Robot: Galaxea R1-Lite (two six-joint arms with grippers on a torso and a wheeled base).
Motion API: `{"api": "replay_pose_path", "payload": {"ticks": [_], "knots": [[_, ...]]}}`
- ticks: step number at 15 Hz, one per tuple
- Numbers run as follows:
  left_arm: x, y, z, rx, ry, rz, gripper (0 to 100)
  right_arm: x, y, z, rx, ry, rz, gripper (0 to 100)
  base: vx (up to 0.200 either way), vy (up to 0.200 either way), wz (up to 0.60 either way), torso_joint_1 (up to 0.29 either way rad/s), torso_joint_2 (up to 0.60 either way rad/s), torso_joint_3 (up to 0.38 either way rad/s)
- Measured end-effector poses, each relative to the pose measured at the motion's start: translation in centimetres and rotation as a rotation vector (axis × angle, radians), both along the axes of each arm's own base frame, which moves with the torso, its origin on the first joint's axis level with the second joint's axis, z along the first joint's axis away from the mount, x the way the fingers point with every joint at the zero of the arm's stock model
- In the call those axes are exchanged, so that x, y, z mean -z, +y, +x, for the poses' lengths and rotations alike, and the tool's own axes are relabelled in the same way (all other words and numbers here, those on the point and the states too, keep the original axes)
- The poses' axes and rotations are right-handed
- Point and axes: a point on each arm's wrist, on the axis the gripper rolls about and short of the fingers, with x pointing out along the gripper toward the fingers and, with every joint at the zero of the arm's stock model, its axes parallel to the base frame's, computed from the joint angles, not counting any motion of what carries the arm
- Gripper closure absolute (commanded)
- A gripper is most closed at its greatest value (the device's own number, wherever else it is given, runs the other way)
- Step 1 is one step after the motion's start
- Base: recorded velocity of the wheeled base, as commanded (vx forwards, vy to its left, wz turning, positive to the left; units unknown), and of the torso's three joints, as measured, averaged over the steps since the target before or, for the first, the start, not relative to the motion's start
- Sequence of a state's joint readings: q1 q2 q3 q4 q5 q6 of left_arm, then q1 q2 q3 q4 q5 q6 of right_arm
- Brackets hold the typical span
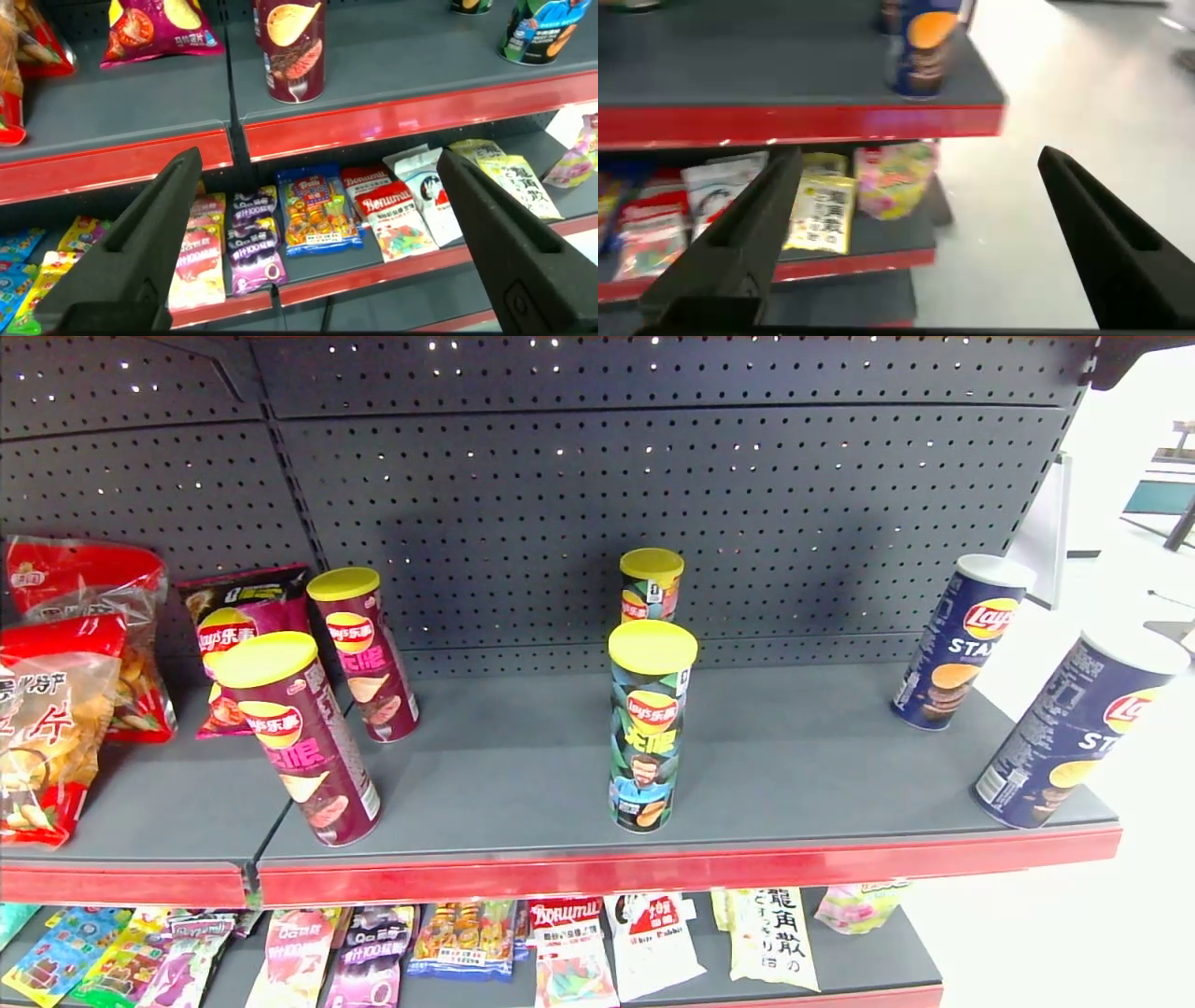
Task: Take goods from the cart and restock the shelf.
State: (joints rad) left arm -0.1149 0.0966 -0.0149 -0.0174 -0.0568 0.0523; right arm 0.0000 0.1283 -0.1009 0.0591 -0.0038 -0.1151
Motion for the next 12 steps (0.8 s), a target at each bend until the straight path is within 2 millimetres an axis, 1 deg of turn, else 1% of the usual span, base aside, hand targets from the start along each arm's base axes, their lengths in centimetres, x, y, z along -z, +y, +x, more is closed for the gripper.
{"api": "replay_pose_path", "payload": {"ticks": [1, 2, 3, 4, 5, 7, 10, 12], "knots": [[0.0, -0.1, 0.0, 0.026, -0.005, 0.011, 0, 0.7, 0.2, -0.3, -0.094, -0.023, 0.015, 0, 0.0, 0.0, 0.0, 0.0, 0.0, 0.0], [0.2, -0.1, 0.0, 0.04, -0.002, 0.028, 0, 1.1, 0.3, -0.4, -0.146, -0.043, 0.058, 0, 0.0, 0.0, 0.0, 0.0, 0.0, 0.0], [0.2, -0.1, 0.0, 0.035, -0.002, 0.031, 0, 1.4, 0.3, -0.5, -0.141, -0.053, 0.116, 0, 0.0, 0.0, 0.0, 0.0, 0.0, 0.0], [0.4, 0.0, 0.1, 0.012, 0.013, 0.028, 0, 1.6, 0.2, -0.6, -0.091, -0.065, 0.151, 0, 0.0, 0.0, 0.0, 0.0, 0.0, 0.0], [0.6, 0.0, 0.1, -0.026, 0.035, -0.004, 0, 1.6, 0.0, -0.6, -0.015, -0.082, 0.149, 0, 0.0, 0.0, 0.0, 0.0, 0.0, 0.0], [0.6, 0.1, 0.1, -0.049, 0.046, -0.029, 0, 1.6, -0.2, -0.6, 0.083, -0.122, 0.143, 0, 0.0, 0.0, 0.0, 0.0, 0.0, 0.0], [0.6, 0.1, 0.1, -0.057, 0.045, -0.034, 0, 1.8, -0.2, -0.6, 0.073, -0.119, 0.043, 0, 0.0, 0.0, 0.0, 0.0, 0.0, 0.0], [0.6, 0.1, 0.1, -0.057, 0.045, -0.034, 0, 1.8, 0.1, -0.6, -0.056, -0.111, 0.05, 0, 0.0, 0.0, 0.0, 0.0, 0.0, 0.0]]}}
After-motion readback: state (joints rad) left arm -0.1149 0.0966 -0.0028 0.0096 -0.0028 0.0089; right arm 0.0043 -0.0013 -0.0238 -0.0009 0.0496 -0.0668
